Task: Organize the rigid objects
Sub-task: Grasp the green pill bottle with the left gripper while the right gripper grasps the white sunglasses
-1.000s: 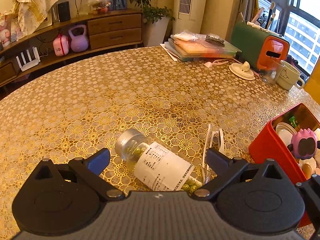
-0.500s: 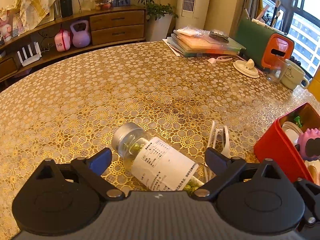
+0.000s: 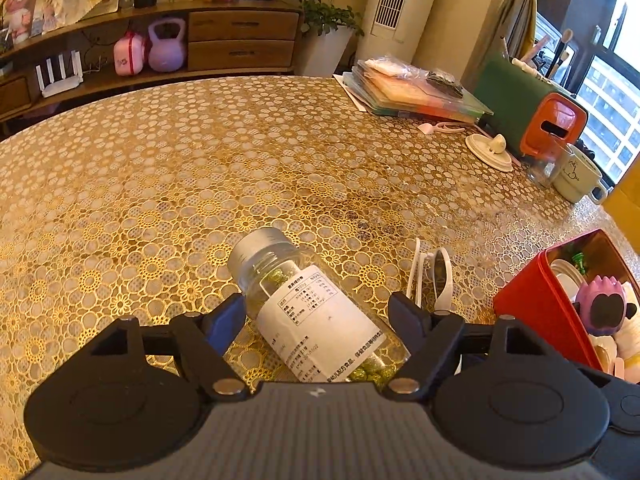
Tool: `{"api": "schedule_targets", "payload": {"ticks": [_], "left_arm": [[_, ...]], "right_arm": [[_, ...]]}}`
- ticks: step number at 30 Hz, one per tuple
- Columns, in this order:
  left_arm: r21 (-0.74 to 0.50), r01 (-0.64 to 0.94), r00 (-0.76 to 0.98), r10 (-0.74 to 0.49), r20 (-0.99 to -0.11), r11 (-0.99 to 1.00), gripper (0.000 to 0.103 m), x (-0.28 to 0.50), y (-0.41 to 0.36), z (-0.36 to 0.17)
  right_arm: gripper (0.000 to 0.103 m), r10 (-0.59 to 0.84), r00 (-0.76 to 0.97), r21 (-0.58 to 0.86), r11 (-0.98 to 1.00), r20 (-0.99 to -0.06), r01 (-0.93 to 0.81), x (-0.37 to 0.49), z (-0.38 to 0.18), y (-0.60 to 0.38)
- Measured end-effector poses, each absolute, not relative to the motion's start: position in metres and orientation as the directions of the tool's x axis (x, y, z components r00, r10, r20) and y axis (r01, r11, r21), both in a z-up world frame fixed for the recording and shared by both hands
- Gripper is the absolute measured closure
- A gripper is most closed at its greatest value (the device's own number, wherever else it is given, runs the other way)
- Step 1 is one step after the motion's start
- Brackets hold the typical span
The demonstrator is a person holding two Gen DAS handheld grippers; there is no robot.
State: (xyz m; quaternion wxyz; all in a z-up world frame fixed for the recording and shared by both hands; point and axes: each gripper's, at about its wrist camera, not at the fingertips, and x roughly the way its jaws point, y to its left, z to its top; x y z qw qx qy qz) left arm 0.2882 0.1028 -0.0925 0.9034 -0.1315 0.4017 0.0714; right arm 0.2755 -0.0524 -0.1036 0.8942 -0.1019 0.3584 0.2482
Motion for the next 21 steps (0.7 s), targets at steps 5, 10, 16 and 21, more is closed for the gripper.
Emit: {"api": "schedule_targets", "payload": {"ticks": [5,10,16,21], "left_arm": [[-0.217,-0.232,0.677,-0.003,-0.736,0.948,0.034,0.279,0.108,-0.091],[-0.217,-0.234,0.676,-0.002,-0.737,0.948,0.039,0.271,0.108,-0.089],[-0.207,-0.230,0.673,0.002,-0.740,0.951,0.043,0.260,0.106,-0.085],[-0.195,-0.224,0.682,0.010,-0.731,0.955,0.044,0.245,0.103,-0.078]], "right_arm": [[0.080,0.361,0.628,-0.003,0.866,-0.690,-0.500,0.278,-0.103,-0.057],[0.083,0.372,0.620,0.009,0.862,-0.691,-0.508,0.275,-0.101,-0.060],[0.084,0.388,0.620,0.014,0.854,-0.682,-0.520,0.264,-0.097,-0.063],[0.084,0.399,0.623,0.019,0.851,-0.673,-0.525,0.253,-0.090,-0.071]]}}
